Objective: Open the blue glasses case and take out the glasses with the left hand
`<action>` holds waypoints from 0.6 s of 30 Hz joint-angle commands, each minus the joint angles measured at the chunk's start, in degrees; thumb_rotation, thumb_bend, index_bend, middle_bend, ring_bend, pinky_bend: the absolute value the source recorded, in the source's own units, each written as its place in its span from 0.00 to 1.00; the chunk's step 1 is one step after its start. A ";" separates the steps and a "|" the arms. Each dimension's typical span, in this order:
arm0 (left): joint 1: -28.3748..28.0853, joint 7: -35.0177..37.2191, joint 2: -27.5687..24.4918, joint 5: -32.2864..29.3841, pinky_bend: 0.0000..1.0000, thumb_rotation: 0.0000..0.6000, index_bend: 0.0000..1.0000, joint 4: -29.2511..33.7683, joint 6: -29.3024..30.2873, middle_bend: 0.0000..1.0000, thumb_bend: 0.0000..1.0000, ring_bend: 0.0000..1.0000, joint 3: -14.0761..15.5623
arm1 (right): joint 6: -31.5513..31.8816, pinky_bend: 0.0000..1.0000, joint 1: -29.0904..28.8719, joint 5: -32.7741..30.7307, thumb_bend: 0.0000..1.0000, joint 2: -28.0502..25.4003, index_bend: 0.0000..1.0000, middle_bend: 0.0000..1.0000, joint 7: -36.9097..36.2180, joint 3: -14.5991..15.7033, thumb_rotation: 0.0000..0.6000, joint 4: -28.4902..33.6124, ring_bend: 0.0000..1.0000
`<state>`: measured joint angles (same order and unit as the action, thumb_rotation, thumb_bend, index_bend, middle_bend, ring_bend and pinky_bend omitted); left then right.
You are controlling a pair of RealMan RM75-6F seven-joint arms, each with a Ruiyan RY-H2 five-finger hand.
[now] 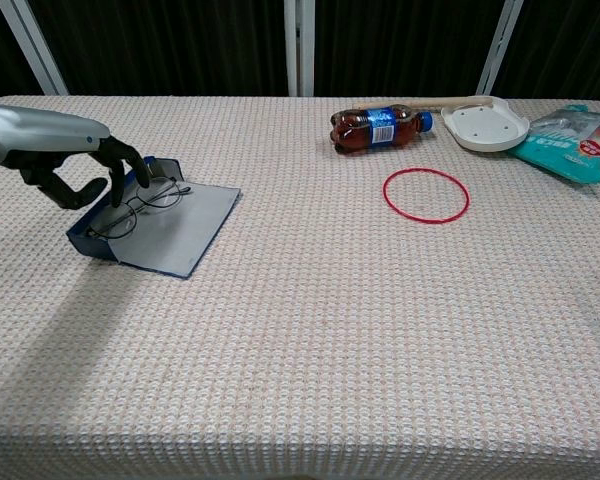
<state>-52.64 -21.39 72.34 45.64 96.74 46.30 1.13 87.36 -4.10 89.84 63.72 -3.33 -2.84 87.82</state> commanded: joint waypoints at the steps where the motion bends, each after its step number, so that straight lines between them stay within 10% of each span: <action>1: 3.41 9.74 1.58 4.30 0.00 1.00 0.24 -3.90 2.58 0.36 0.70 0.05 -4.72 | -0.04 0.00 -0.01 0.04 0.29 0.00 0.00 0.11 0.02 0.03 1.00 0.02 0.00; 18: -2.92 3.18 10.32 -13.14 0.00 1.00 0.21 -18.48 -6.31 0.36 0.68 0.08 -8.16 | -0.59 0.00 0.24 -1.16 0.29 0.10 0.00 0.11 -0.84 -0.02 1.00 -0.82 0.00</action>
<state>-54.65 -17.35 82.21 33.54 78.32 40.97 -6.89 86.78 -3.87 88.68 63.80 -4.17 -2.86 87.00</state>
